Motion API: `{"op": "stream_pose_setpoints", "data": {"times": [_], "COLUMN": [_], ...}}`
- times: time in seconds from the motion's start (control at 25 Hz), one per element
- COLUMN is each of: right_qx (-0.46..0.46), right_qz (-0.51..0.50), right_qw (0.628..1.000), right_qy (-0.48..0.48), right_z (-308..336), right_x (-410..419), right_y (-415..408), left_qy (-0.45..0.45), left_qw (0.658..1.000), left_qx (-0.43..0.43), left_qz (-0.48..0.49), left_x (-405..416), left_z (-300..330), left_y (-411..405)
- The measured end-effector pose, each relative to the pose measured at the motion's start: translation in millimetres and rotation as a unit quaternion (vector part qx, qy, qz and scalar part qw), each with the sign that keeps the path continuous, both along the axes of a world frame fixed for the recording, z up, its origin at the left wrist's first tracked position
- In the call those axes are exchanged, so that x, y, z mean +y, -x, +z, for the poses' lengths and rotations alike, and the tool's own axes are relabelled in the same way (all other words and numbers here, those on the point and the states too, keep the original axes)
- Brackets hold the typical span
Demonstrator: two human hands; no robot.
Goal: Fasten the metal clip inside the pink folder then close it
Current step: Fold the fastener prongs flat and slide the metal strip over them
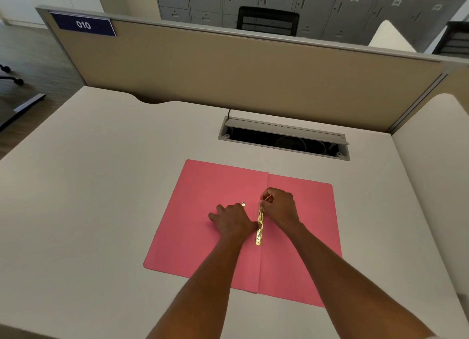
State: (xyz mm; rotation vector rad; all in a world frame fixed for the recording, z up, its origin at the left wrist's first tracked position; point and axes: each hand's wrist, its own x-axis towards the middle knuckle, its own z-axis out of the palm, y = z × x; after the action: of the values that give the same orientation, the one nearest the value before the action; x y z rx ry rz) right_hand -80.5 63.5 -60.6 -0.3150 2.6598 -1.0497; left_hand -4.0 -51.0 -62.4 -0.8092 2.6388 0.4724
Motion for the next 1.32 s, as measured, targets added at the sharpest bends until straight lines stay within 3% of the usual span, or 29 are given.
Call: {"op": "stream_pose_setpoints", "data": {"times": [0.24,0.84,1.32], "right_qx": [-0.071,0.042,0.092], "right_qz": [0.038,0.128,0.069], "right_qw": [0.997,0.984,0.992], "right_qy": [-0.003,-0.115,-0.058], "right_z": [-0.9,-11.8,-28.3], "right_x": [14.7,-2.1,8.9], "right_y": [26.7,33.3,24.5], "left_qy": [-0.002,-0.008,0.033], "left_qw": [1.0,0.999,0.998], "left_qx": [-0.013,-0.031,-0.017], "left_qz": [-0.007,-0.012,-0.053], "left_x": [-1.8,-3.2,0.2], "left_z": [1.2,-0.8,2.1], "left_y": [1.9,6.1,4.1]}}
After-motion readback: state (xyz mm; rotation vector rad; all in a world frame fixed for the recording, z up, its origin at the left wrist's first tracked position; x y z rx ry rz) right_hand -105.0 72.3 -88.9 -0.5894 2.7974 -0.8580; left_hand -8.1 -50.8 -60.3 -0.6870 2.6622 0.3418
